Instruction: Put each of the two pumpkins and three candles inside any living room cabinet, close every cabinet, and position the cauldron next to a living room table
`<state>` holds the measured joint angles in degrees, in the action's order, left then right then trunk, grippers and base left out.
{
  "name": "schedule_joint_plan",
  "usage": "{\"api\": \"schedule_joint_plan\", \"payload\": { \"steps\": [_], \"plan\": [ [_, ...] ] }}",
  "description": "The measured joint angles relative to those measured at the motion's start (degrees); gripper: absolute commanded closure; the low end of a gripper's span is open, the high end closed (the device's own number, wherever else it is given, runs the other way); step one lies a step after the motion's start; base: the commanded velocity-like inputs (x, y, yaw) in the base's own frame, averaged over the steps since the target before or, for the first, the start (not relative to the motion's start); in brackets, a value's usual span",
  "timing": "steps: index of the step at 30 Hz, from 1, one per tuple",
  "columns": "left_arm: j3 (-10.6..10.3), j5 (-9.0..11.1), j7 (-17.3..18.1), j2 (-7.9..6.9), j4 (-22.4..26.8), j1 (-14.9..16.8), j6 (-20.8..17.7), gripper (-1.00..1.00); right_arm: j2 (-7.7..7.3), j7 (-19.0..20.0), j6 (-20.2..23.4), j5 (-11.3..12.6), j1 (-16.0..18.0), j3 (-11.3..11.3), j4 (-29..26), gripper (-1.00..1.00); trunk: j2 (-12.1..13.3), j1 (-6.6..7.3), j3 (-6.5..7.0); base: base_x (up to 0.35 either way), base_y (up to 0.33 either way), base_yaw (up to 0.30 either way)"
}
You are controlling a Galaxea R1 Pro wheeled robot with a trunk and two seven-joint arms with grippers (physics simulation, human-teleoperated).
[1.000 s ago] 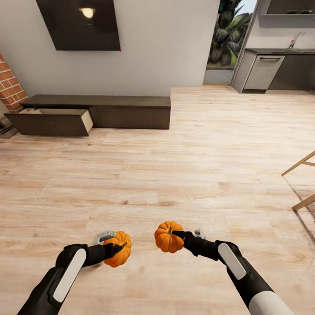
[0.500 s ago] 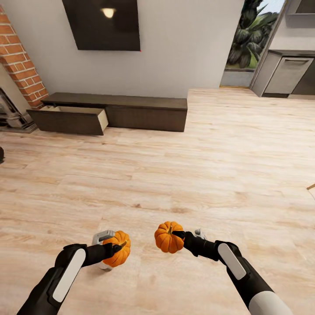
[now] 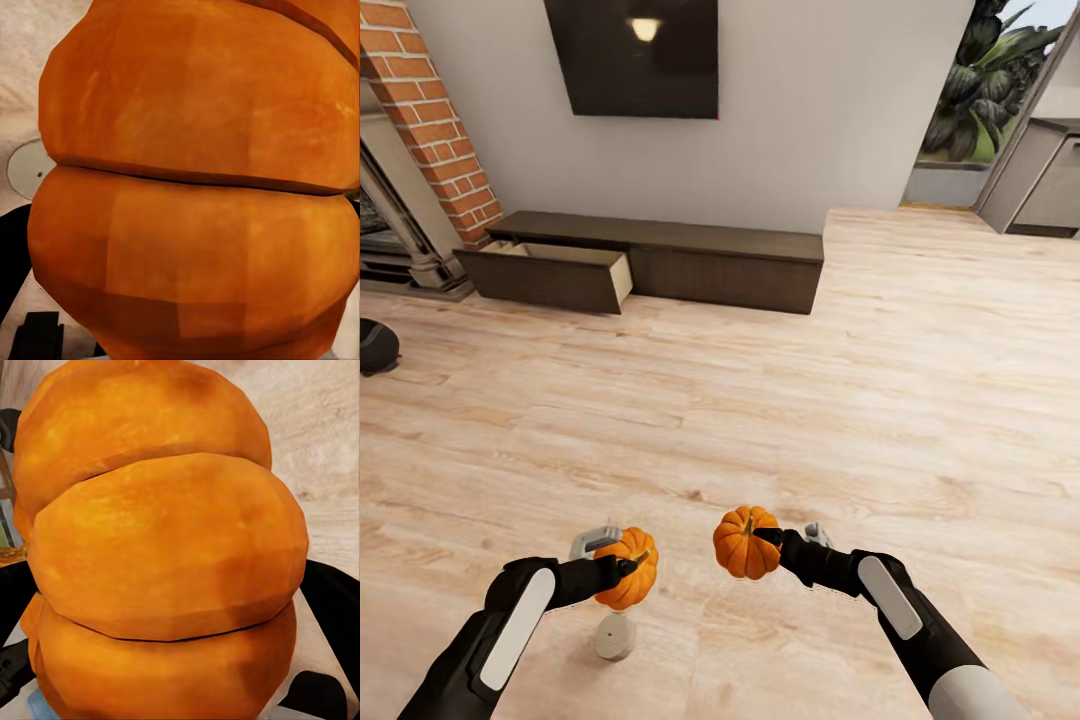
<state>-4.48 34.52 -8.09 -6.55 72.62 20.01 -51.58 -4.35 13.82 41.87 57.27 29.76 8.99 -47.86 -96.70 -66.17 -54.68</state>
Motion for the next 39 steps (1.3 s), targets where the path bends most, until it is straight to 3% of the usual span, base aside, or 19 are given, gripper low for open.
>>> {"api": "schedule_joint_plan", "payload": {
  "steps": [3, 10, 25, 39],
  "plan": [
    [1.4, -0.1, 0.1, 0.0, 0.0, 0.0, 0.0, 1.0, 0.0, 0.0, 0.0, 0.0, 0.0, 0.0, 0.0, 1.0, 0.0, 0.0, 0.0, 0.328, 0.0, 0.002],
    [2.0, 0.1, 0.1, 0.0, -0.1, 0.0, 0.0, 1.0, 0.0, 0.0, 0.0, 0.1, 0.0, 0.0, 0.0, 1.0, 0.0, -0.01, 0.0, 0.279, 0.0, 0.0],
    [2.1, 0.5, 0.2, 0.09, 0.5, 0.0, 0.0, 1.0, 0.0, 0.1, 0.1, 0.5, 0.0, 0.0, 0.0, 1.0, 0.0, -0.03, 0.0, 0.009, 0.0, 0.0],
    [2.1, 0.5, 0.1, 0.09, 0.5, 0.0, 0.0, 1.0, -0.02, 0.2, 0.1, 0.6, 0.0, 0.0, 0.0, 1.0, 5.6, 3.04, 2.51, 0.0, 0.0, 0.0]
  ]
}}
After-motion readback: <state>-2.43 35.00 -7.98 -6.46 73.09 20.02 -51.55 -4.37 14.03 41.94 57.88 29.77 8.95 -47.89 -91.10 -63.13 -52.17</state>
